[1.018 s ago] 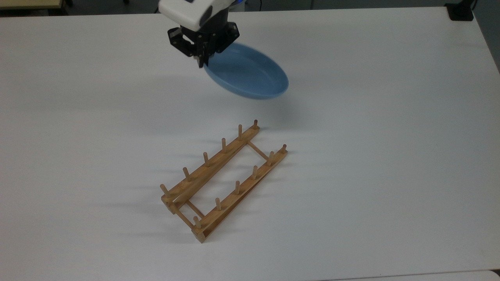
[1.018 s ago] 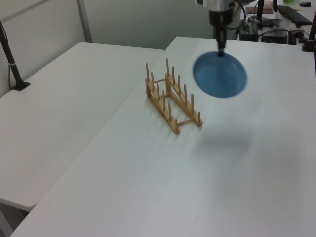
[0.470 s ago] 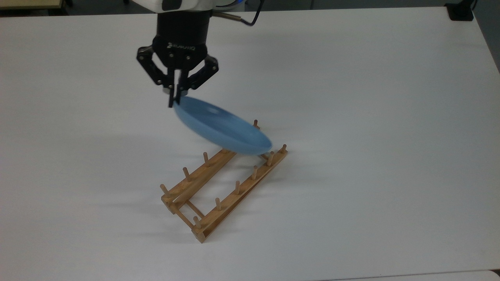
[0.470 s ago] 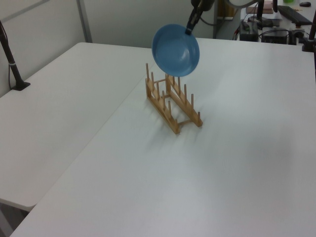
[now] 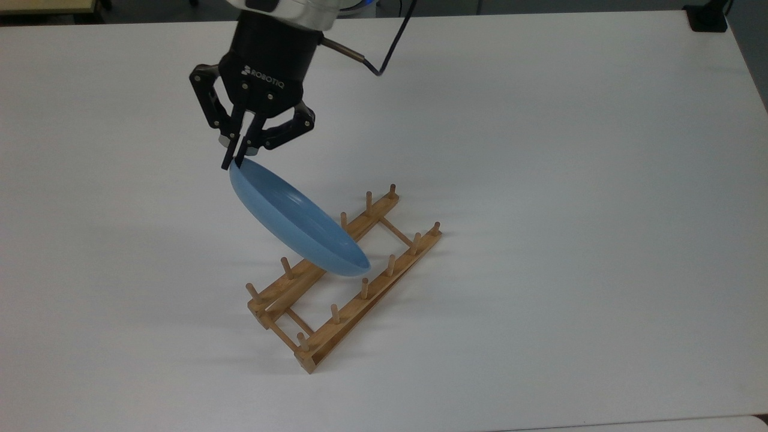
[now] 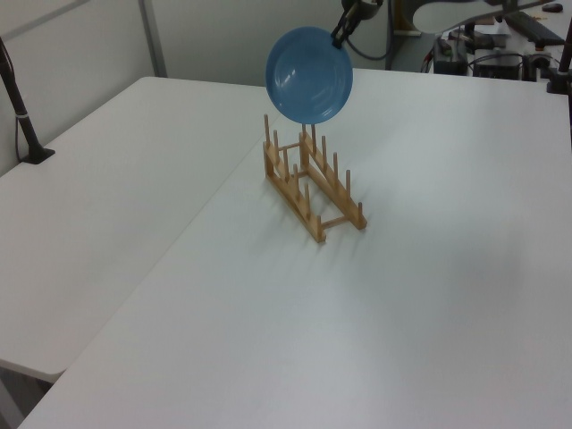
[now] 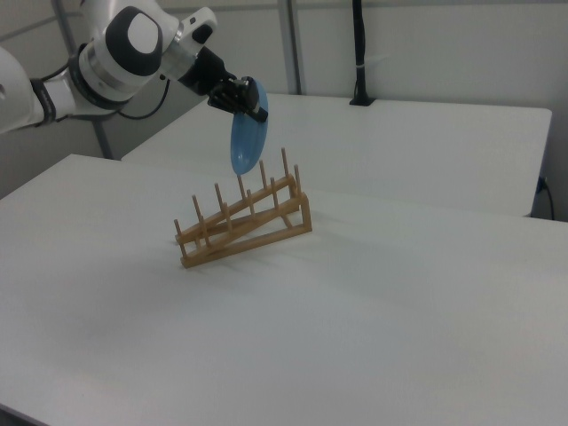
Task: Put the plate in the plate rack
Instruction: 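Carry the plate over the rack and tilt it upright between pegs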
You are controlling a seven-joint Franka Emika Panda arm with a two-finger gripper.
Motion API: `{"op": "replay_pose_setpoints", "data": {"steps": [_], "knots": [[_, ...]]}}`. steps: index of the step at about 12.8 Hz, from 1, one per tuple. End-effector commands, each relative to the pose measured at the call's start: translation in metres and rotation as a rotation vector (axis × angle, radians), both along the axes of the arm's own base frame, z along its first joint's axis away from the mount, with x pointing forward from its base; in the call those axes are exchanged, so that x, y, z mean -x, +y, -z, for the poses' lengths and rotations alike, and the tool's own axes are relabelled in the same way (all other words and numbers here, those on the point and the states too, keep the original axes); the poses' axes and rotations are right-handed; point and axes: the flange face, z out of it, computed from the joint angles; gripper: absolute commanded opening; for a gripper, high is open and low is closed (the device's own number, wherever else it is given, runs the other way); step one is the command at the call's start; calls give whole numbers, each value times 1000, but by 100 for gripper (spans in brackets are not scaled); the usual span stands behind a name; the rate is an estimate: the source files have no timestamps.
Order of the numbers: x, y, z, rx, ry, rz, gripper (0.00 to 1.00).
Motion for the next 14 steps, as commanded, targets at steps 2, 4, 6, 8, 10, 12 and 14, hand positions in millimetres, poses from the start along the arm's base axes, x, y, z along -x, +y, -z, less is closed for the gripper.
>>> {"op": "replay_pose_setpoints", "data": {"steps": [2, 4, 6, 8, 10, 12, 14], "knots": [[3, 36, 20, 50, -37, 16, 0], [6, 52, 29, 51, -19, -8, 0], [9, 58, 47, 72, 14, -24, 0], [9, 60, 62, 125, 32, -45, 0], [8, 60, 68, 150, 30, -62, 0], [6, 59, 66, 152, 16, -78, 0], [6, 58, 65, 154, 8, -95, 0]]}}
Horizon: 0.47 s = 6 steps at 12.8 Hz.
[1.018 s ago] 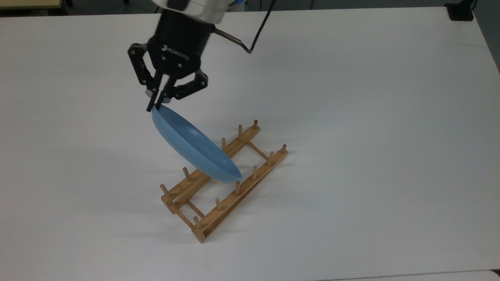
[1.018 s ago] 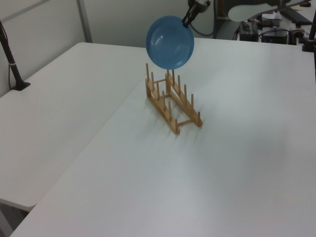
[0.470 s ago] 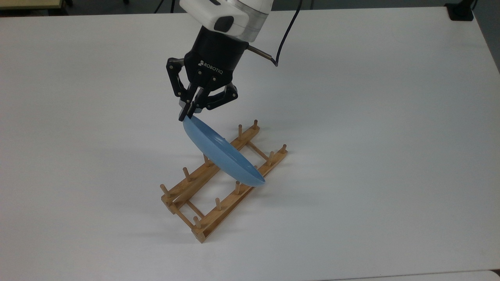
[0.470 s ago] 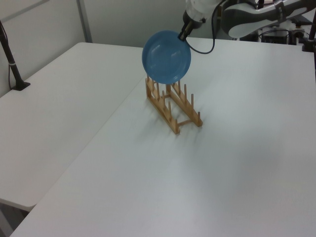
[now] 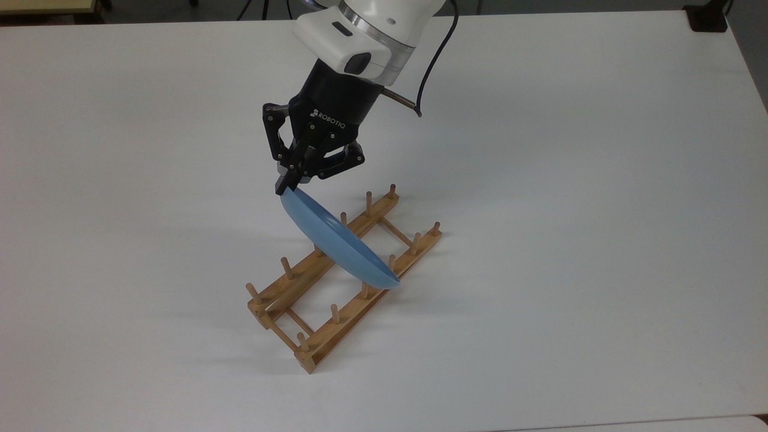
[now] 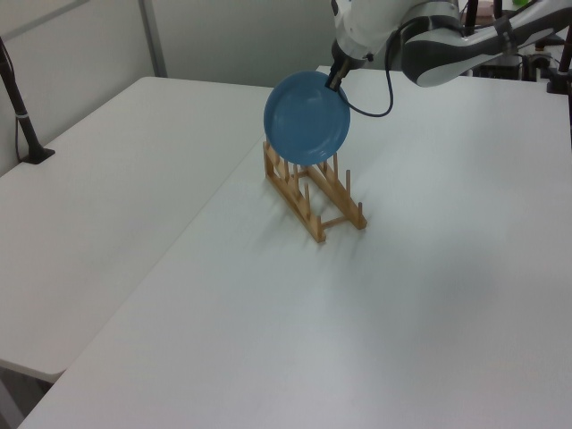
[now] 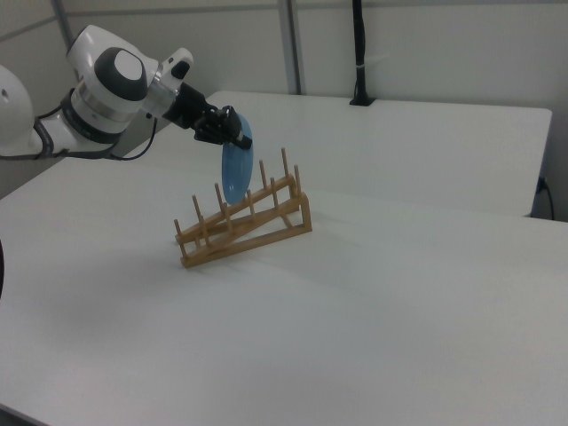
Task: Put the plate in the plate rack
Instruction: 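Lower the plate into the rack slot and open the gripper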
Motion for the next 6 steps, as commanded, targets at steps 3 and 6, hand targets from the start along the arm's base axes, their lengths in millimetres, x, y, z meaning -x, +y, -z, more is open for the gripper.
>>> {"op": "replay_pose_setpoints", "data": {"steps": [3, 6], "knots": [[1, 1, -1, 5, -30, -35, 32], [1, 2, -3, -10, -37, -24, 82]]}}
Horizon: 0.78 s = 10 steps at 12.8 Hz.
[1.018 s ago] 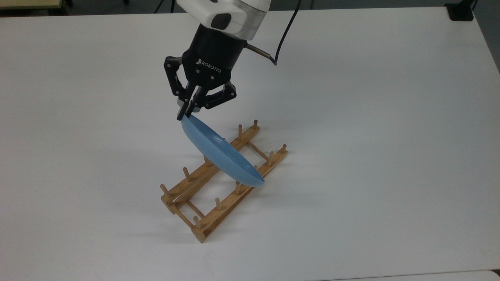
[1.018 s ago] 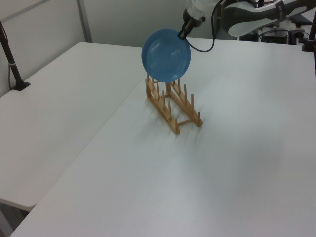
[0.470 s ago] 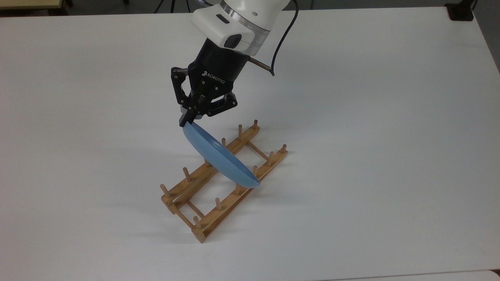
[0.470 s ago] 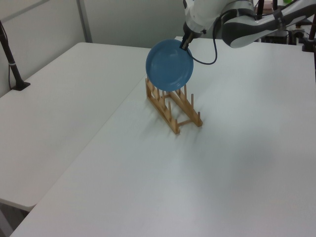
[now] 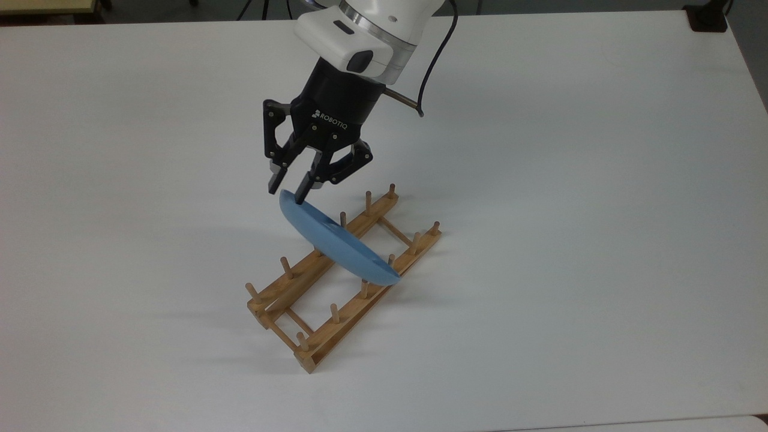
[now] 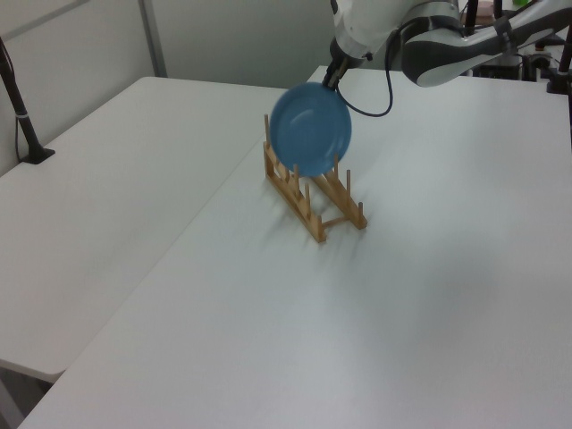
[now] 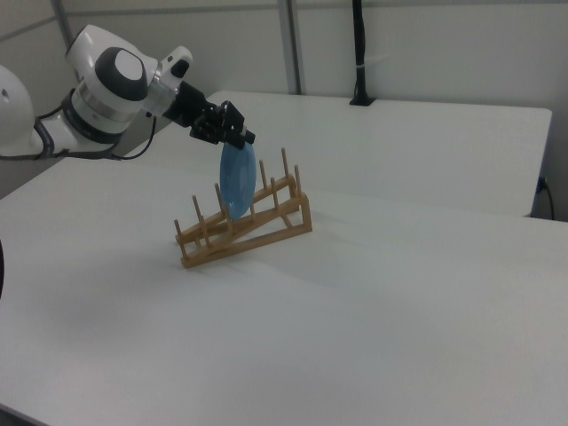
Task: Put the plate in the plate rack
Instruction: 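Lower the plate into the rack slot and open the gripper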
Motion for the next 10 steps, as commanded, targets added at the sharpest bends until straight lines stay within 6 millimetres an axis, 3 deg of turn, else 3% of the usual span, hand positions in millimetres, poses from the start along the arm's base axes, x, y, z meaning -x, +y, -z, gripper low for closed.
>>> {"op": "replay_pose_setpoints", "data": {"steps": [1, 5, 6, 7, 10], "knots": [[2, 1, -2, -9, -24, -5, 83], [7, 6, -19, -54, -43, 7, 88], [8, 6, -32, -84, -58, 16, 88], [12, 6, -41, -159, -52, 46, 100], [32, 0, -60, -294, 74, 92, 100]]}}
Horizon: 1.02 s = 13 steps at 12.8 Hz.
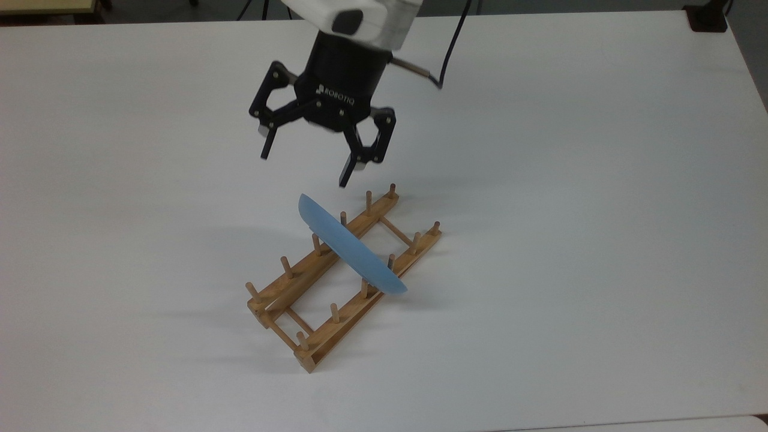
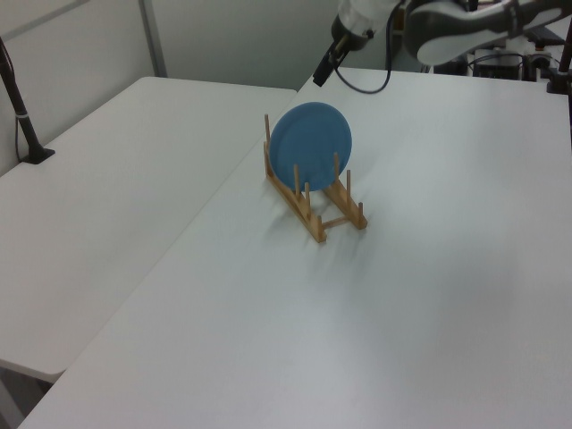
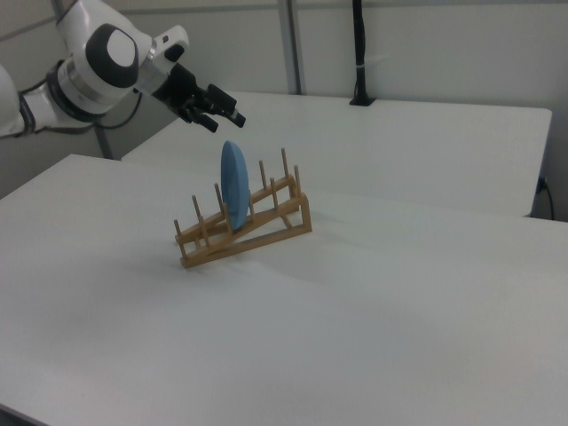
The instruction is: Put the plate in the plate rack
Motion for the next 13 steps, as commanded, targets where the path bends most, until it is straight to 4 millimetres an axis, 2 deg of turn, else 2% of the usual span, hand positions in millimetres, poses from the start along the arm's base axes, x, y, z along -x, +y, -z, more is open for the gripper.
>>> {"op": "replay_pose_setpoints", "data": {"steps": [1, 2, 4, 5, 8, 11, 13], "knots": [[34, -11, -24, -158, 183, -4, 100], [43, -18, -28, -208, 251, -19, 100], [75, -57, -45, -354, 417, -31, 100], [86, -71, -48, -378, 470, -24, 100], [112, -95, -57, -402, 563, 15, 100], [114, -98, -51, -405, 589, 28, 100], [114, -109, -50, -412, 589, 46, 100]]}}
